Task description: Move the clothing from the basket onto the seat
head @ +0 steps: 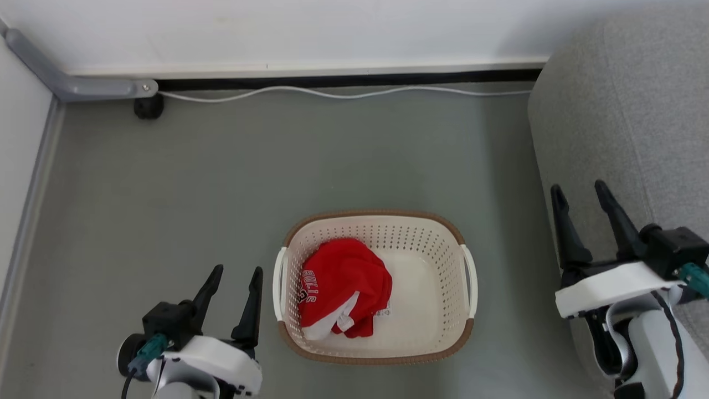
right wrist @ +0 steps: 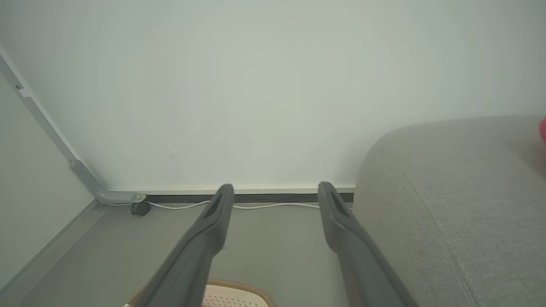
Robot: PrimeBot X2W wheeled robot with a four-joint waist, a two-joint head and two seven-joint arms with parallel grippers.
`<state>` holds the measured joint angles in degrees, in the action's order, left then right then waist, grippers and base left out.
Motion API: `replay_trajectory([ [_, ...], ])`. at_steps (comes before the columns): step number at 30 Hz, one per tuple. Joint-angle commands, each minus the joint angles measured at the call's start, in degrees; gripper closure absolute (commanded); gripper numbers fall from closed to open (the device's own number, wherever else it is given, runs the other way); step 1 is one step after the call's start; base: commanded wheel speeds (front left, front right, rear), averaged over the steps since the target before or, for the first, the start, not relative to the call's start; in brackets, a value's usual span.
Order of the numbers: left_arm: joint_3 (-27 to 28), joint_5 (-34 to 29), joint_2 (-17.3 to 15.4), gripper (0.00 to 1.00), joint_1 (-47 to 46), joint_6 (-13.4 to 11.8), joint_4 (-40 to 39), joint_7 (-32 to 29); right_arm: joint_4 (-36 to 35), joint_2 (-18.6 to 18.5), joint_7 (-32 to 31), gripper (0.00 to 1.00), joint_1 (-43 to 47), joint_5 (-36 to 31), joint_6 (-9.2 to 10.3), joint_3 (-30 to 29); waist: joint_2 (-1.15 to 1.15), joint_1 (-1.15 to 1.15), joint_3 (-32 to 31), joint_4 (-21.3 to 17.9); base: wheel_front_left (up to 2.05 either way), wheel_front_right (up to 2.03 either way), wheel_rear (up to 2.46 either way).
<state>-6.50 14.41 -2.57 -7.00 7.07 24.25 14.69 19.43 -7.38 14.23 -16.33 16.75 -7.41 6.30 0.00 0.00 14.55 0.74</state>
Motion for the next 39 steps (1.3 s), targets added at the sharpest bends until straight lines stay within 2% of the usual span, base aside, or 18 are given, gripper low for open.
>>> replay_trajectory([
  [1, 0.64, 0.88, -0.33, 0.0, -3.47, 0.42, -0.14, 0.31, -2.18, -0.76, 0.76, 0.0, -2.5, 0.02, -0.08, 1.52, 0.0, 0.0, 5.57, -0.5, 0.0, 0.0, 0.0],
  [9, -4.77, 2.99, -0.32, 0.0, -12.03, 0.42, 4.8, 0.31, -4.99, -1.68, 0.77, 0.0, -8.98, -0.45, -0.08, 2.93, 0.0, 0.0, 16.13, -2.08, 0.0, 0.0, 0.0],
  [20, -13.81, 4.23, -0.32, 0.0, -24.9, 0.42, 17.28, 0.31, -9.13, -1.35, 0.77, 0.0, -17.9, -1.1, -0.08, 4.14, 0.0, 0.0, 27.57, -4.62, 0.0, 0.0, 0.0],
  [30, -18.16, 4.4, -0.32, 0.0, -34.81, 0.42, 26.45, 0.31, -13.47, 0.11, 0.77, 0.0, -22.21, -1.8, -0.08, 4.27, 0.0, 0.0, 34.66, -7.14, 0.0, 0.0, 0.0],
  [39, -20.63, -0.03, -0.36, 0.0, -43.34, -0.28, 36.55, 0.31, -15.38, 1.19, 0.77, 0.0, -24.61, -1.72, -0.08, 4.67, 0.0, 0.0, 39.21, -9.47, 0.0, 0.0, 0.0],
])
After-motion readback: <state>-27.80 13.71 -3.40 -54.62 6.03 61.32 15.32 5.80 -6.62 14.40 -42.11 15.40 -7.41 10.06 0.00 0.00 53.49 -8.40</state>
